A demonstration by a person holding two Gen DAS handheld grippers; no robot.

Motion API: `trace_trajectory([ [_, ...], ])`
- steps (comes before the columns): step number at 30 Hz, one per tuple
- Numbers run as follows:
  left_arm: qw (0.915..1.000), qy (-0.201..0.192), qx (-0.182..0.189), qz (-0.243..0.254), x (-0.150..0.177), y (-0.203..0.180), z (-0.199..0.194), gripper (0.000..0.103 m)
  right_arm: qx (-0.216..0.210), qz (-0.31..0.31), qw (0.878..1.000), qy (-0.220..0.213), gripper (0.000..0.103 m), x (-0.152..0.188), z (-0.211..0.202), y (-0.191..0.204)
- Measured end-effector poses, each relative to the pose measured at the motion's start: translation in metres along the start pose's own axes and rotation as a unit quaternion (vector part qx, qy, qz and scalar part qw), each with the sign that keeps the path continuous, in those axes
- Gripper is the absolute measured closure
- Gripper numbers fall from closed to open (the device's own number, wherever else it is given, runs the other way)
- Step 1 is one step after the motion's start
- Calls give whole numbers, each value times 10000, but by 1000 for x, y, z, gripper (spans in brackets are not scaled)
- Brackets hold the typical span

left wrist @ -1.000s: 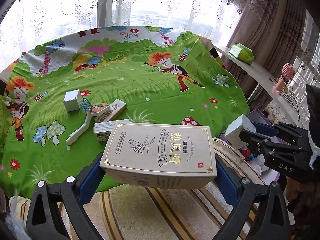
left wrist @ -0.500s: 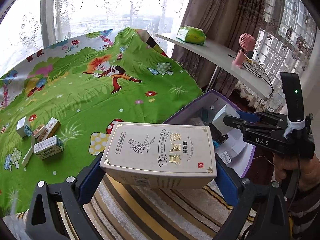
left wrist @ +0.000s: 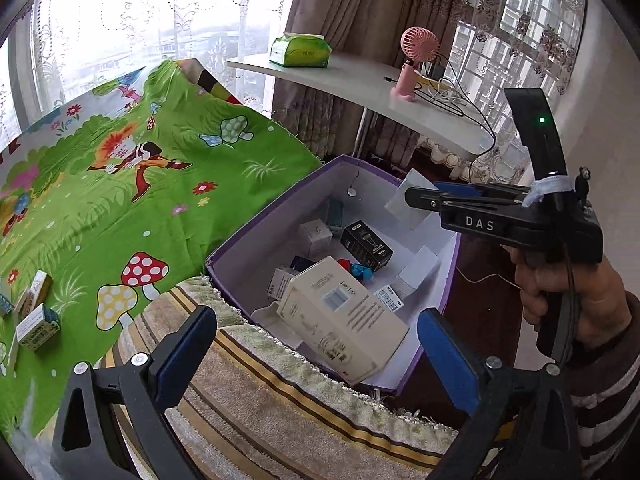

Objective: Organize rigid objects
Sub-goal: 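Carry both boxes into the purple-rimmed box while both tools open to release them, then withdraw both open tools from the box back over the sheet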

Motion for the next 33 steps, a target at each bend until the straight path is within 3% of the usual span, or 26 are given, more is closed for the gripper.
trace_trajectory([
  [11, 9982, -141, 65, -578, 5, 23, -9, 1, 359, 347, 9987, -23, 57, -6, 4, -32],
  [15, 9981, -184, 58, -588, 5, 24, -11, 1, 385, 460, 9982, -9, 38, -7, 4, -38],
  [17, 9980, -193, 68, -594, 5, 24, -11, 1, 368, 438, 9984, -16, 34, -8, 5, -37],
  [33, 9924, -525, 83, -1110, 13, 56, -36, 2, 71, -34, 9997, 215, 26, 1, 16, -2],
])
Point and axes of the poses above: each gripper's, at about its wrist camera, not at the fingertips, and z roughly the way its jaws point, y to its left, x to its underside, the point moved 2 cm from there along z, roughly the way its jaws point, and after that the axes turned 13 degrees about x, right-handed, at the moved point
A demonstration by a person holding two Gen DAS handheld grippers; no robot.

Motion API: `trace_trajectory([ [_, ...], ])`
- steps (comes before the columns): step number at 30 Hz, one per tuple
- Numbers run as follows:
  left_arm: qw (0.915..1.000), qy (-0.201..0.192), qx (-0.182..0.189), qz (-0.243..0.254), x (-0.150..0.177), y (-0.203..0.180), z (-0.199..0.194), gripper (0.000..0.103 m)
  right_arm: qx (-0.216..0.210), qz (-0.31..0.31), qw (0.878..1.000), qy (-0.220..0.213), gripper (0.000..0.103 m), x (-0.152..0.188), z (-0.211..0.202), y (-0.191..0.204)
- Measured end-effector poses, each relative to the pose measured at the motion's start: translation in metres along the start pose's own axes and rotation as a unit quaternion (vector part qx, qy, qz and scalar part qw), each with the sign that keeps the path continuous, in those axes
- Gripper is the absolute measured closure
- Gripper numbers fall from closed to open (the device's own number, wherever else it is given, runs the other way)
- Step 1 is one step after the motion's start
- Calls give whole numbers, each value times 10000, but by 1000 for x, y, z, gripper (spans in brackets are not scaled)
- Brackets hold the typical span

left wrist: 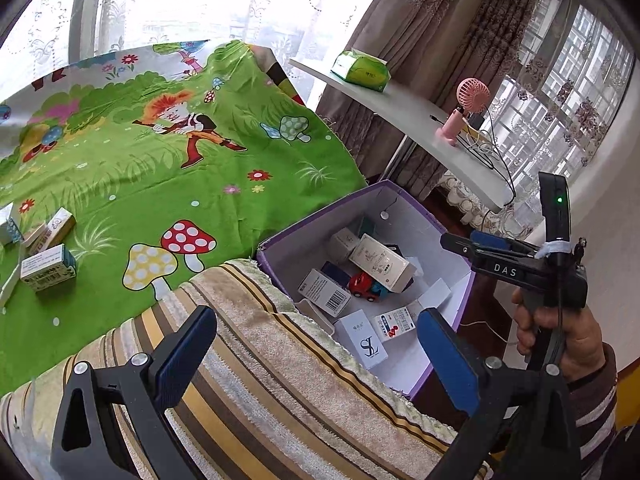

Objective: Organize rigid objects
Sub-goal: 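Withdraw both open tools from the box back over the sheet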

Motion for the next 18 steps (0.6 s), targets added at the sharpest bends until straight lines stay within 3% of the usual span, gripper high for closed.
trace_trajectory([
  [8, 9993, -205, -106, -306, 1, 27, -19, 2, 39, -206, 9996, 178, 25, 6, 13, 7],
  [18, 9941, -544, -533, -777, 9, 78, -61, 2, 577, -935, 9898, 905, 24, 23, 84, 23],
])
Point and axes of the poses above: each gripper's, at about its wrist camera, not at the fingertips, and z roughly the way its jaws point, y to its left, x to its underside, the point moved 2 cm from there along z, roughly the way its jaws point, and after that the axes turned 13 degrees about x, right-handed, at the moved point
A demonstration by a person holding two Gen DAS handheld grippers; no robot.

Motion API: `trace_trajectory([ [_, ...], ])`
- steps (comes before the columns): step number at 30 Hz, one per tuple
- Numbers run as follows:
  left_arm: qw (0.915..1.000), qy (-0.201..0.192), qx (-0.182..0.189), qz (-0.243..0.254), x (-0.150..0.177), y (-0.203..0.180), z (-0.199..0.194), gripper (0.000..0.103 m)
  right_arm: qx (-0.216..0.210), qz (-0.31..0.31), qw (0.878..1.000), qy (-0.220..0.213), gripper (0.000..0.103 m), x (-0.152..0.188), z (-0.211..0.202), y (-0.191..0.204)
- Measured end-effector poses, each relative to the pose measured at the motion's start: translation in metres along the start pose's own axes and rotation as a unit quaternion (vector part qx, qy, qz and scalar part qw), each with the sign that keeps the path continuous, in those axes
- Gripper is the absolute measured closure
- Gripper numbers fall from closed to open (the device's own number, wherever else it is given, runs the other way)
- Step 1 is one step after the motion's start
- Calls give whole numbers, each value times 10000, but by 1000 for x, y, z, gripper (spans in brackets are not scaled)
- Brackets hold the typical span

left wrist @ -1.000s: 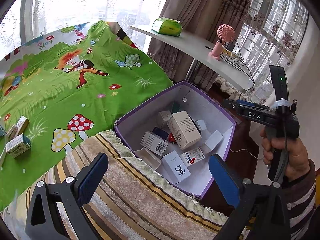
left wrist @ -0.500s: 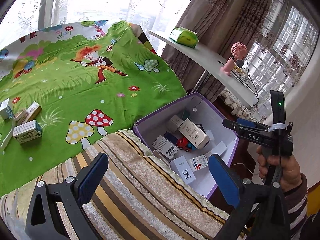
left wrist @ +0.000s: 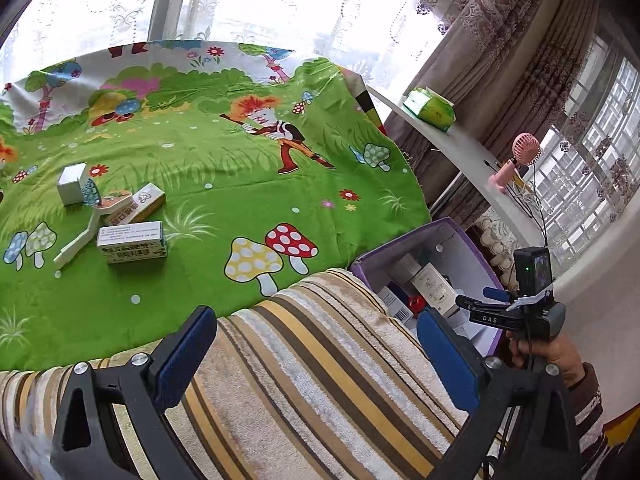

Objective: Organize rigid objects
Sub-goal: 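Withdraw both open tools from the box back over the sheet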

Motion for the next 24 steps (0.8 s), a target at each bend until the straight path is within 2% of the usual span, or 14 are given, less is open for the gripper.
trace_trajectory([
  [2, 9999, -79, -72, -117, -1, 11, -7, 2, 76, -199, 9997, 104, 25, -1, 11, 6],
  [5, 9995, -161, -125, -250, -2, 23, -15, 2, 508, -555, 9968, 254, 24, -1, 28, 11],
  [8, 9993, -183, -157, -291, -2, 29, -17, 2, 748, -592, 9947, 386, 24, -2, 40, 5],
  [11, 9990, -241, -199, -331, -3, 34, -21, 2, 606, -533, 9957, 453, 24, -2, 46, 0],
  [16, 9981, -323, -380, -367, -7, 49, -32, 2, 682, -537, 9955, 377, 23, -3, 39, 0],
  [18, 9973, -360, -486, -407, -9, 58, -38, 2, 547, -414, 9971, 332, 22, -5, 33, -2],
  [24, 9941, -485, -818, -526, -17, 90, -57, 2, 473, -249, 9986, -26, 22, -14, 4, -7],
])
Point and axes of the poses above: each gripper's, at about its wrist camera, not at the fingertips, and z roughly the way its jaws point, y to its left, x to its underside, the point moved 2 cm from there along z, roughly the way its jaws point, and after that the axes turned 13 degrees about x, right-handed, at the moved point
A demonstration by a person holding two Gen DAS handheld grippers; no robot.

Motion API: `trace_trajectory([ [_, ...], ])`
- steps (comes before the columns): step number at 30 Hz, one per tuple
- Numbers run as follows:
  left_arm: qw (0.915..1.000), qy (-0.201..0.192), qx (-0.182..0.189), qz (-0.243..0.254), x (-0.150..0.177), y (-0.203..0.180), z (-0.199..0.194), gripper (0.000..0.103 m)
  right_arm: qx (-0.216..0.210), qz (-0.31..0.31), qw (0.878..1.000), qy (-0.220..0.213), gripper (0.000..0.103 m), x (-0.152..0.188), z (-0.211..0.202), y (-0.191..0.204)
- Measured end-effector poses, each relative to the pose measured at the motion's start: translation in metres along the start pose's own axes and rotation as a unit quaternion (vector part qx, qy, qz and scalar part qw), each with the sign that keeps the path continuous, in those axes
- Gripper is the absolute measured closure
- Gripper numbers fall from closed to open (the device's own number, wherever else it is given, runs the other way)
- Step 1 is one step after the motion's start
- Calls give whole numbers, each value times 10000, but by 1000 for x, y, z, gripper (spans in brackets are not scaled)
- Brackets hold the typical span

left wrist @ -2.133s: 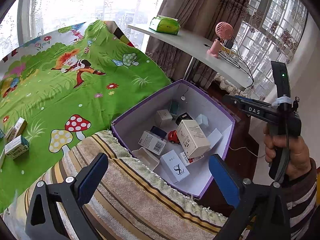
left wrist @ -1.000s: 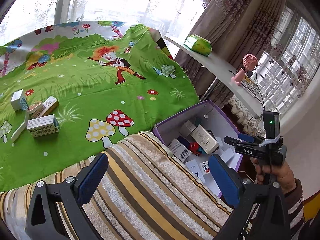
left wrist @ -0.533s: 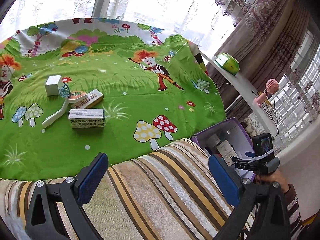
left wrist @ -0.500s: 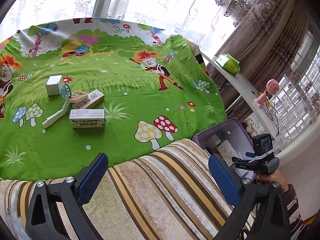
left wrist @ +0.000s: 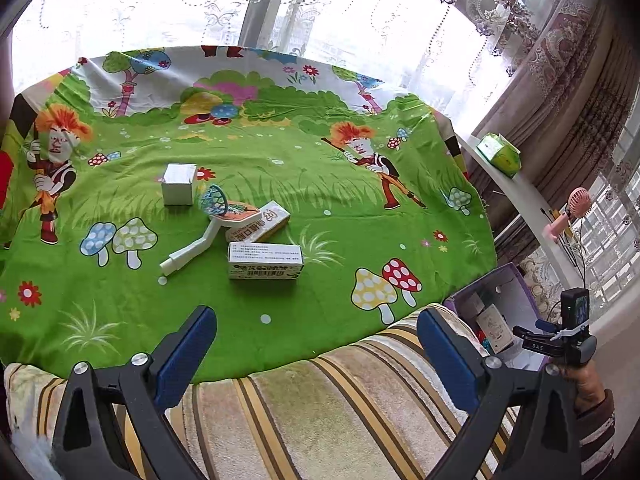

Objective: Organize rigid objects
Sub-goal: 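Withdraw both open tools from the box back over the sheet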

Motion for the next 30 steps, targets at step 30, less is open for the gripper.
trace_trajectory([
  [30, 9915, 335, -123, -1248, -88, 114, 72, 25, -2093, -1101, 9587, -1580, 16, -99, -176, 210],
])
Point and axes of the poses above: each gripper's, at about its wrist camera, not at the fingertips, and z roughly the way its jaws point, y to its left, x to its underside, the point moved 2 cm from there along z, roughly the way its jaws point, and after that the axes turned 13 degrees about x, right-handed, at the moved point
